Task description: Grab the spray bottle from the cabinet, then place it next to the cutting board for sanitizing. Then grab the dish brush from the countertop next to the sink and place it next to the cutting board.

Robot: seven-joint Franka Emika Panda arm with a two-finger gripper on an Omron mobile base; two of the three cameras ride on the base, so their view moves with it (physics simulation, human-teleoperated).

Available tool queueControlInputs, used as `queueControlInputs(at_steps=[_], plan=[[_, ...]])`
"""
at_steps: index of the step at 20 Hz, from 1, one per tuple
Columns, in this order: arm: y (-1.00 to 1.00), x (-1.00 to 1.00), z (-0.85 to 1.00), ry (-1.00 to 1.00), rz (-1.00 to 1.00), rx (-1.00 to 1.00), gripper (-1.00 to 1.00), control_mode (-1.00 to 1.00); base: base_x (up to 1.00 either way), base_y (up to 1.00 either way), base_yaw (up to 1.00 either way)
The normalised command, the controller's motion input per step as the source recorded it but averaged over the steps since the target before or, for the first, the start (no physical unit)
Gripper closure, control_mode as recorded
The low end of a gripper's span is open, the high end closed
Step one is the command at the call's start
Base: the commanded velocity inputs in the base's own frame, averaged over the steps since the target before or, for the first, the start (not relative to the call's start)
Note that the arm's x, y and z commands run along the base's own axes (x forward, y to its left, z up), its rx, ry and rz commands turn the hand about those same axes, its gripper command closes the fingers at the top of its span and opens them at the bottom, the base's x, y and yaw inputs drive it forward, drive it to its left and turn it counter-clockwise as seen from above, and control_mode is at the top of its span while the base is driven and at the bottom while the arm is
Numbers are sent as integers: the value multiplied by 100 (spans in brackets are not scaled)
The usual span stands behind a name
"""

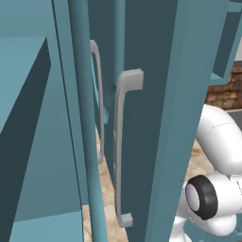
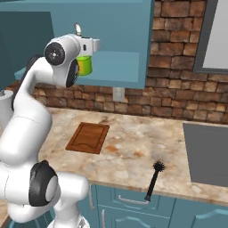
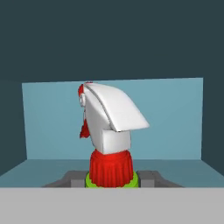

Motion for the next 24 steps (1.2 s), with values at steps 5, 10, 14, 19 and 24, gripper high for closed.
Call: queueControlInputs(at_steps=[5, 10, 14, 19, 24], plan=[[0, -46, 0, -1, 0, 0, 100, -100, 0, 0, 0], [-6, -78, -2, -16, 0, 0, 100, -100, 0, 0, 0], [-10, -88, -2, -19, 0, 0, 100, -100, 0, 0, 0], [-19, -98, 2, -4, 0, 0, 100, -100, 0, 0, 0], [-30, -68, -17, 17, 0, -7, 100, -100, 0, 0, 0]])
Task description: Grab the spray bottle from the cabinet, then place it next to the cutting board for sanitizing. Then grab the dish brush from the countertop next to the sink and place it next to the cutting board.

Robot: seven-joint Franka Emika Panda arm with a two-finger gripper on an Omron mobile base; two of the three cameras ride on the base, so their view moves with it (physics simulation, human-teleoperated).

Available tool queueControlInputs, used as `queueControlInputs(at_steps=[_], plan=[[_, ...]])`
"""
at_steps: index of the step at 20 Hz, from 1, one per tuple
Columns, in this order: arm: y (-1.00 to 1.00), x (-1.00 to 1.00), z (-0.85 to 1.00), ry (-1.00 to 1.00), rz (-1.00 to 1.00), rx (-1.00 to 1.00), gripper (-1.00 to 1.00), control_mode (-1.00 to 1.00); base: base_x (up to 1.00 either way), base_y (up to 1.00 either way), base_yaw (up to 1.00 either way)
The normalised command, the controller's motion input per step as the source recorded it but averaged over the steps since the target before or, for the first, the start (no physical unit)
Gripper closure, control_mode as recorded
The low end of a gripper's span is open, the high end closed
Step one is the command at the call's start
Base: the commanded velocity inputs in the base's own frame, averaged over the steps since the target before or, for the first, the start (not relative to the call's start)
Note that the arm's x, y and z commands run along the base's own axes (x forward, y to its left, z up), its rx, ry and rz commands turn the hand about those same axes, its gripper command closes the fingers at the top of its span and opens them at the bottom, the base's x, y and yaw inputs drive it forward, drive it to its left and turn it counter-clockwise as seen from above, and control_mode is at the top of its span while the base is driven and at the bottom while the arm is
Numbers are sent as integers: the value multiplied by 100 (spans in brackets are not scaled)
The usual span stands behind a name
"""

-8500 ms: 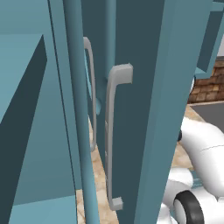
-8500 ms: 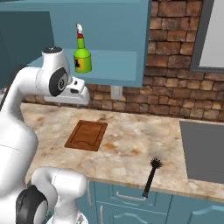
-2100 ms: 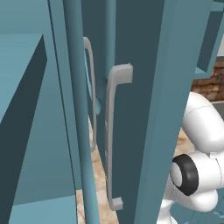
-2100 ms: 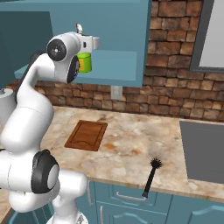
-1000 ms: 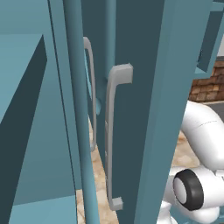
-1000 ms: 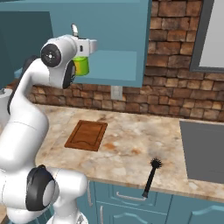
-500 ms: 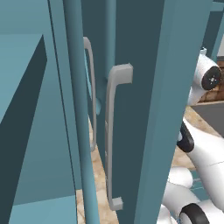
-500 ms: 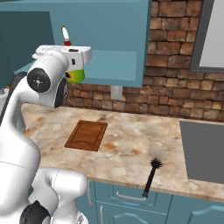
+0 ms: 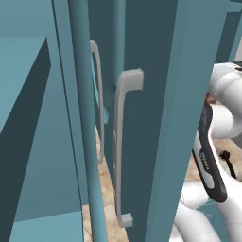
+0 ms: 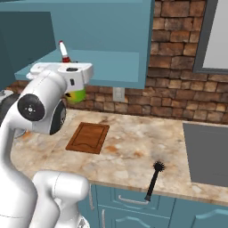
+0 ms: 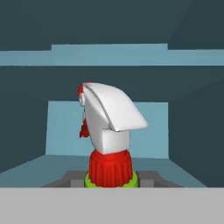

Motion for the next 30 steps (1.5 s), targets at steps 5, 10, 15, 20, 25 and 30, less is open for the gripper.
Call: queueControlInputs(at_steps=[5, 10, 15, 20, 25, 30], plan=[[-63, -34, -57, 13, 0, -10, 100, -100, 0, 0, 0], [-61, -23, -83, 0, 0, -9, 100, -100, 0, 0, 0], [-48, 0, -82, -7, 0, -1, 100, -100, 0, 0, 0], [-25, 33, -85, -3, 0, 0, 100, -100, 0, 0, 0], [-2, 53, -92, 0, 9, 0, 100, -100, 0, 0, 0], [0, 73, -67, 0, 15, 0, 100, -100, 0, 0, 0]])
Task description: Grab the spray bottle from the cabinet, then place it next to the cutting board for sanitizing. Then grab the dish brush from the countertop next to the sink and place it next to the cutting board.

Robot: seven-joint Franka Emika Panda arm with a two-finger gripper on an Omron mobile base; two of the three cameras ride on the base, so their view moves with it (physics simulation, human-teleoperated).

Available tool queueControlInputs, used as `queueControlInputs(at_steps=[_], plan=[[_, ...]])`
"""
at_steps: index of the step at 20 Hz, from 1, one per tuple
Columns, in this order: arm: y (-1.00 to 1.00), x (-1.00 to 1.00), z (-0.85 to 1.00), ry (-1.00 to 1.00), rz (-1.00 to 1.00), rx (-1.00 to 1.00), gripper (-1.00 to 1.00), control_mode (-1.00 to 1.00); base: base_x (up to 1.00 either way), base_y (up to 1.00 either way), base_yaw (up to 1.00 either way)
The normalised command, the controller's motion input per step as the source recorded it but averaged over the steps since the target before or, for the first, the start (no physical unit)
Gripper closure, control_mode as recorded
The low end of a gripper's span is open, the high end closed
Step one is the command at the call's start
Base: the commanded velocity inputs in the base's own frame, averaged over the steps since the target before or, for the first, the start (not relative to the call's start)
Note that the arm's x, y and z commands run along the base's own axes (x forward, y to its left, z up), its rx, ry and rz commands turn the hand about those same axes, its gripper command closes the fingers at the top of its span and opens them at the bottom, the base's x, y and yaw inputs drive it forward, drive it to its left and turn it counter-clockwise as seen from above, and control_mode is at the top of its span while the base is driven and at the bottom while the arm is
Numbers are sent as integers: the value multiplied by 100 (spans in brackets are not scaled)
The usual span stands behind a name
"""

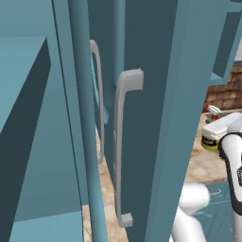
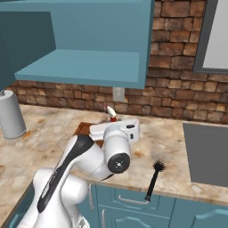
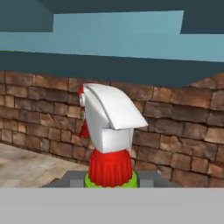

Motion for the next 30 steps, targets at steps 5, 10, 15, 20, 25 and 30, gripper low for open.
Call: queueControlInputs(at_steps=[5, 10, 15, 20, 25, 30], plan=[[0, 84, -60, 0, 16, 0, 100, -100, 0, 0, 0], [0, 72, -41, 1, 18, 0, 100, -100, 0, 0, 0], [0, 62, -26, 2, 20, 0, 100, -100, 0, 0, 0], [0, 53, -33, 0, 20, 0, 100, -100, 0, 0, 0], [0, 53, -33, 0, 19, 0, 100, -100, 0, 0, 0], [1, 51, -22, 0, 15, 0, 100, -100, 0, 0, 0]])
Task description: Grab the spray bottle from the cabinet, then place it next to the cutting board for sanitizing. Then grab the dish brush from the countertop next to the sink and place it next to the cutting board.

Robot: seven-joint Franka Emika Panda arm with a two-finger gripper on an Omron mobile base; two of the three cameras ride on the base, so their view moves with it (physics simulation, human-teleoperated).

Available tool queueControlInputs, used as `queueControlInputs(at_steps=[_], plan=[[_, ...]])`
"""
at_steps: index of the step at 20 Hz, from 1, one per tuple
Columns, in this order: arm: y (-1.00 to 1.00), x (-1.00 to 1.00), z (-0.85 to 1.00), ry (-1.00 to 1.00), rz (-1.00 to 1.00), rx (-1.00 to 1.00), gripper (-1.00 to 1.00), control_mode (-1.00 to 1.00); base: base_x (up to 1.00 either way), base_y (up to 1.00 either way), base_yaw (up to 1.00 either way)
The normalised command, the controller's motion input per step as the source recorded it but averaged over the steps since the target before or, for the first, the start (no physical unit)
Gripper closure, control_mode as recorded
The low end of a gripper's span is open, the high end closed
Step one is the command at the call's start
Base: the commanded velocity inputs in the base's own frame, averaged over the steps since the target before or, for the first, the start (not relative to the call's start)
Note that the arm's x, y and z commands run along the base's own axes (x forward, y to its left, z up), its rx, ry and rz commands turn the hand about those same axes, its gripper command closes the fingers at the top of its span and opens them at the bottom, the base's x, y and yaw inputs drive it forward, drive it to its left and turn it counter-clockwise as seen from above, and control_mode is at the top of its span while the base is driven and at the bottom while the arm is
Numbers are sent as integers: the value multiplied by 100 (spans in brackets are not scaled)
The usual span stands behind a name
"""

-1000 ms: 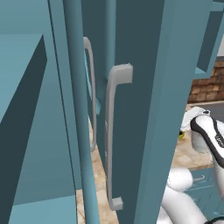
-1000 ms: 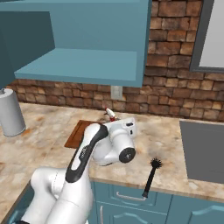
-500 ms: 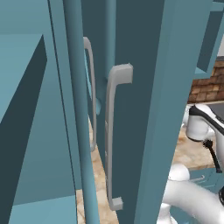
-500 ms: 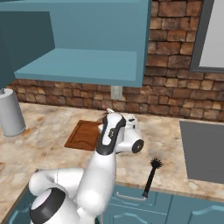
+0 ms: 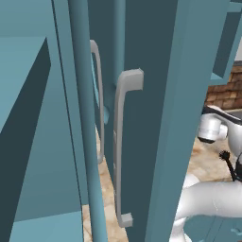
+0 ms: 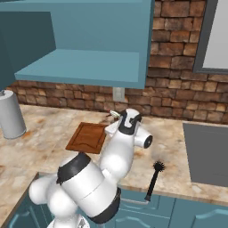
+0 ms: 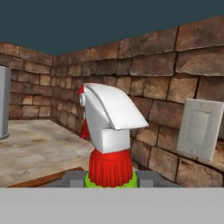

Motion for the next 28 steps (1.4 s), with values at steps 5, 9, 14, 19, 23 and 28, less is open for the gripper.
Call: queueControlInputs(at_steps=[5, 9, 14, 19, 23, 28], plan=[[5, 43, -22, 0, 12, 0, 100, -100, 0, 0, 0], [3, 24, -41, 0, 10, 0, 100, -100, 0, 0, 0], [3, 31, -38, 0, 9, 0, 100, -100, 0, 0, 0], [2, 27, -34, 0, 8, 0, 100, -100, 0, 0, 0], [0, 2, -22, 0, 8, 0, -100, -100, 0, 0, 0], [-5, 0, -6, 0, 4, 0, -100, -100, 0, 0, 0]])
